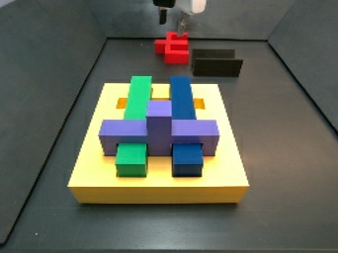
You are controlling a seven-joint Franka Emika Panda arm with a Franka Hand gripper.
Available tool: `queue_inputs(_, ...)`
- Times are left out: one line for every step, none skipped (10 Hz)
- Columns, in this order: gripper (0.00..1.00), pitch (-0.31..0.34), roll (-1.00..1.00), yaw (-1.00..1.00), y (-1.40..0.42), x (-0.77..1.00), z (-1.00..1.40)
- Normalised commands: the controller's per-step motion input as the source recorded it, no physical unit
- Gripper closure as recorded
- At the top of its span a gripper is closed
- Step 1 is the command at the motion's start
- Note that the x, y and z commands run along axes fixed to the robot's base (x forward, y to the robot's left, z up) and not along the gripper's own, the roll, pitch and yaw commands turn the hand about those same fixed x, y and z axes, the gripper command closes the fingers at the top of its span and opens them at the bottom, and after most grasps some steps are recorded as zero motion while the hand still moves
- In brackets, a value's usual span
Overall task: Pick up the red object. Move up. Place the red object on the fixture. Regrasp the red object. Move to above the board. Insert the red object.
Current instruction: Pick up the red object.
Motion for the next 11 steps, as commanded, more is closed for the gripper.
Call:
queue_inputs(0.00,-0.059,-0.24,-0.85,0.00,0.06,-0.02)
queue_inputs(0.00,-0.066,-0.24,-0.86,0.00,0.02,-0.04)
queue_inputs(0.00,-0.044,-0.23,-0.87,0.00,0.00,-0.09)
queue_inputs(0.00,-0.011,-0.23,-0.86,0.00,0.00,-0.14)
queue_inputs(0.00,0.000,-0.21,-0.87,0.00,0.00,-0.16)
queue_inputs(0.00,0.000,-0.19,-0.83,0.00,0.00,-0.23)
queue_inputs(0.00,-0.030,-0.20,-0.69,0.09,-0.10,-0.32)
queue_inputs(0.00,-0.034,-0.22,-0.47,0.31,-0.19,-0.32)
queue_inputs(0.00,-0.044,-0.21,-0.37,0.42,-0.25,-0.30)
queue_inputs(0.00,-0.043,-0.21,-0.32,0.47,-0.27,-0.29)
queue_inputs(0.00,-0.069,-0.22,-0.33,0.44,-0.24,-0.26)
